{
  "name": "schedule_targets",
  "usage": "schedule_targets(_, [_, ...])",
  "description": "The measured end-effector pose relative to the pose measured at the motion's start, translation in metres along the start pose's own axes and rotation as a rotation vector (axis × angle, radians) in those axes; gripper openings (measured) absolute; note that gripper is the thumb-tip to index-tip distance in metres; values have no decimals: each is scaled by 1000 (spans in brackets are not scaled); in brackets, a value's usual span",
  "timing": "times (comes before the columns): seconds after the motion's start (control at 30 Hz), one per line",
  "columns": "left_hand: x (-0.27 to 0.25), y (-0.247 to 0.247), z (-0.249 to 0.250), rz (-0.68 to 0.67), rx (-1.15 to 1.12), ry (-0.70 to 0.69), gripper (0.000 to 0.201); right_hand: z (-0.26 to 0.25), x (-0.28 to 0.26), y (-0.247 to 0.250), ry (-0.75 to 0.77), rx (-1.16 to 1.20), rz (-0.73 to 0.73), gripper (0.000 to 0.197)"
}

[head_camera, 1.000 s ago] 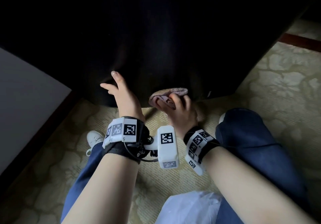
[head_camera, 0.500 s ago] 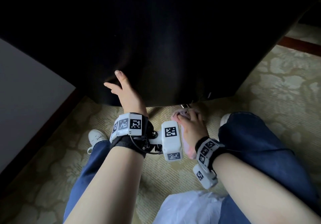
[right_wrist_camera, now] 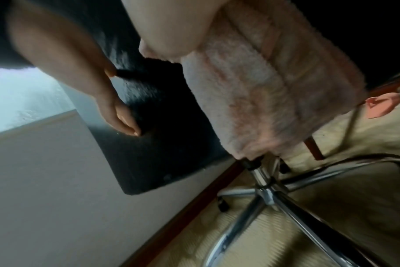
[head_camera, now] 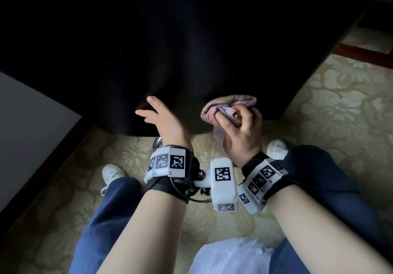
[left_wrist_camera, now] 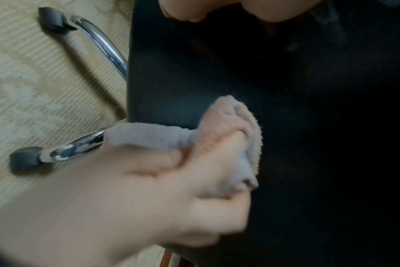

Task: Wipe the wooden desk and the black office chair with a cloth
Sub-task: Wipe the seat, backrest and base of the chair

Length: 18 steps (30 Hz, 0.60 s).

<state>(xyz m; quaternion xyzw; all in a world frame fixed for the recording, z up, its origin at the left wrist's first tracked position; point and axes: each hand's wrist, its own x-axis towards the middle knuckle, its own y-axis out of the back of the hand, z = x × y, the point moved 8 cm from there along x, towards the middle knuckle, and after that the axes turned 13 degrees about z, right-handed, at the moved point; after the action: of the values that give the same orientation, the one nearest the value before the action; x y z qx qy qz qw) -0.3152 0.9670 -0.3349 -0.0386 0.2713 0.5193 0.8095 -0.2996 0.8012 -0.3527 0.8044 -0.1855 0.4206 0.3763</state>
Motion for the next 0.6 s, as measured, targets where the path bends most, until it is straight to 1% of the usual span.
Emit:
schedule_targets(0.07, [3,-2,-1,4,-13,6,67,5,-8,-5,-7,-47,-37,42])
schedule_targets(0.17, [6,-2,-4,-3,-11,10,68,22,-33,-19,-101,-104,-175,49])
schedule_targets(0.2, [6,-2,-4,-8,-13,11,68,27,-40,-23,-131,-116,-218,49])
schedule_targets(0.23, [6,-2,-4,-9,-13,11,68,31,-46,-26,-158,-125,-244,45])
schedule_targets(0.3, [4,-2,-3,-7,-10,7,67,36,-55,-29,-184,-133,-260,37])
schedule_targets(0.33, [4,-2,-2,-5,-10,4,67,38,-58,-29,-192,-136,-265,39])
schedule_targets(0.37, [3,-3,-1,-2,-14,0,66,41,-62,-31,-208,-134,-288,45])
schedule_targets(0.43, [2,-3,-1,2,-18,0,66,46,-71,-36,-259,-104,-363,60])
schedule_targets(0.5, [3,-3,-2,14,-16,10,65,50,-83,-42,-301,-86,-435,69])
schedule_targets(0.53, [4,-3,-2,18,-15,11,65,54,-90,-47,-330,-82,-480,71])
schedule_targets(0.6, [4,-4,-1,20,-12,1,67,69,-110,-61,-391,-126,-639,71])
